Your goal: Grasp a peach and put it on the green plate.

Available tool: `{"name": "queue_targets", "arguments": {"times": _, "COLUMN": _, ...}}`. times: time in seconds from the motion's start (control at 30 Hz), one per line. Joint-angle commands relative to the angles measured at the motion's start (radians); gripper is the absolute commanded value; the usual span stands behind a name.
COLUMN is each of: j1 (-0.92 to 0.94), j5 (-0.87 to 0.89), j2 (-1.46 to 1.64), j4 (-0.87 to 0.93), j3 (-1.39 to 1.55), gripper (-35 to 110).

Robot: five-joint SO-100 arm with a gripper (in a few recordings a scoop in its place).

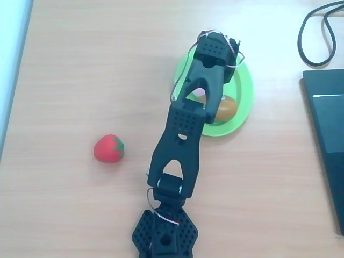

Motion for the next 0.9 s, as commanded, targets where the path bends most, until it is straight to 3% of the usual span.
{"name": "queue_targets", "arguments": {"times": 0.0, "j1": 0.017, "j5": -0.025, "j2": 0.003, "j4": 0.005, "j3": -0.023, "gripper": 28}}
{"name": "queue_targets", "arguments": {"times": 0.33, "j1": 0.014, "j5": -0.009, "j2": -0.017, "j4": 0.005, "j3": -0.025, "gripper": 31}}
{"name": "queue_targets", "arguments": {"times": 0.87, "j1": 0.015, "j5": -0.005, "j2": 0.035, "j4": 0.064, "j3": -0.023, "gripper": 52}}
